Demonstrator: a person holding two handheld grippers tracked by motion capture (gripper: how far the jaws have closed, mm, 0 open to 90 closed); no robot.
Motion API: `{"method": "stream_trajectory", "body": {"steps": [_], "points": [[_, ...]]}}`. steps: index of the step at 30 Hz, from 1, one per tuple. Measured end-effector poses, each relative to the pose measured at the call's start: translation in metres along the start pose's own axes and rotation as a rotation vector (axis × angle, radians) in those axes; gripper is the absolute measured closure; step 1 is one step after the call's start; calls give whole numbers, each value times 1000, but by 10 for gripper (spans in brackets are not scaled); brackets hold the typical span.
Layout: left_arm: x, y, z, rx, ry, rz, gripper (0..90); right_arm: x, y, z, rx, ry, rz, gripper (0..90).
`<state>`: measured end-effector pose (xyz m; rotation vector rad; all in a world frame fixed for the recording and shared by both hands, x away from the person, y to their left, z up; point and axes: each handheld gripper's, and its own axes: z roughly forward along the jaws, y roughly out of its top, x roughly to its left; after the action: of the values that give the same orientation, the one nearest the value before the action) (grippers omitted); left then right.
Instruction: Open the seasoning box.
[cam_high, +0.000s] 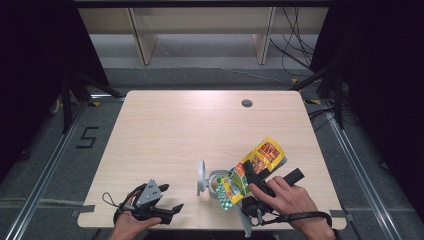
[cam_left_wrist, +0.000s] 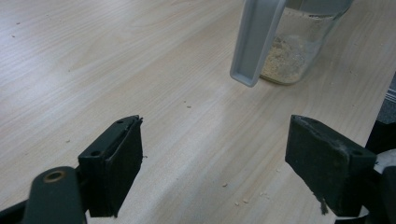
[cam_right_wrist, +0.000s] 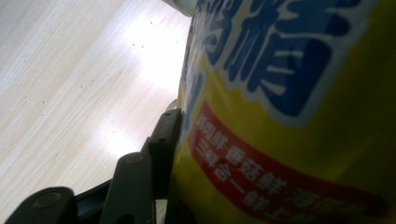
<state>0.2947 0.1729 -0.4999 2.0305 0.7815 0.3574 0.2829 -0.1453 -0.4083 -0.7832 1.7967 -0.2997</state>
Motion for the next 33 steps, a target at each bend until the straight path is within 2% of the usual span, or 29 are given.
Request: {"method": "stream_trajectory", "body": {"steps": [1, 3, 4, 5, 6, 8, 9, 10, 11, 12, 13, 14, 15, 16, 17, 18, 19, 20, 21, 22, 23, 24, 26, 27, 28, 29, 30, 31, 33], "points": [[0, 0, 0, 3, -1, 2, 183, -1, 0, 1, -5, -23, -38, 553], [0, 0, 0, -14, -3, -6, 183, 1, 0, 1, 2, -16, -20, 553], [0, 0, 0, 0, -2, 3, 183, 1, 0, 1, -2, 6, -14, 553], [0, 0, -1, 8, 0, 3, 183, 1, 1, 0, 1, -14, -8, 553], [0, 0, -1, 10, -1, 5, 183, 1, 1, 0, 1, 4, 0, 553], [-1, 0, 0, -11, -2, -9, 184, 1, 1, 0, 3, -15, -2, 553], [0, 1, 0, 2, -1, -1, 183, -2, 0, 1, -20, -8, -33, 553], [0, 0, 0, 7, 1, 2, 183, -2, 0, 0, -18, -27, -38, 553], [0, 0, 0, 6, 4, 11, 183, -2, 1, 1, -19, -12, -36, 553], [0, 0, -1, 7, 0, 15, 183, 1, 2, 0, -1, -16, -4, 553], [-1, 1, 0, -3, -3, -4, 183, 1, 2, 0, -3, -15, -3, 553], [-1, 1, 0, -4, -4, -10, 183, -1, 1, 0, -13, -18, -25, 553], [0, 1, -1, 10, 1, 7, 183, 0, 1, 0, -14, -18, -25, 553], [0, 0, -1, 8, 1, 3, 183, 0, 0, 0, -8, -14, -22, 553], [0, 0, -1, 10, 0, 5, 183, 2, 1, 0, 2, -14, 1, 553], [0, 0, -1, 8, -1, 3, 183, 0, 0, 0, -6, -17, -25, 553], [-1, 1, 0, -12, 2, -8, 183, 0, 0, 0, -3, -14, -19, 553], [-1, 1, 0, -4, -4, -7, 183, 0, 0, 0, -5, -16, -24, 554], [-1, 0, -1, 2, -3, -4, 183, 0, 0, 0, -5, -13, -24, 553], [1, 0, -2, 18, 2, 19, 184, 0, 0, 0, -1, -9, -20, 553], [0, 0, -1, 3, -5, 1, 183, 2, 1, 0, 0, -12, 3, 554], [0, 0, 0, -11, 3, 6, 184, 1, 2, 0, -6, -15, -1, 553], [1, 0, -1, 15, 1, 12, 184, 1, 2, 1, -12, -15, -7, 554], [0, 0, -1, 13, -1, 9, 184, 1, 2, 0, -8, 9, 4, 553], [0, 0, -2, 12, 0, 10, 184, 1, 2, 1, -15, 6, -11, 554], [1, 1, -2, 9, 10, 13, 184, 2, 2, 0, -4, 8, 9, 554], [0, 0, 0, -13, 2, 2, 184, 2, 2, 0, -7, -16, 1, 554], [0, 1, -1, 7, -3, 1, 184, 0, 1, 1, -18, -18, -29, 554], [0, 0, -1, 1, -2, 1, 184, 1, 0, 0, -8, -12, -13, 554]]}}
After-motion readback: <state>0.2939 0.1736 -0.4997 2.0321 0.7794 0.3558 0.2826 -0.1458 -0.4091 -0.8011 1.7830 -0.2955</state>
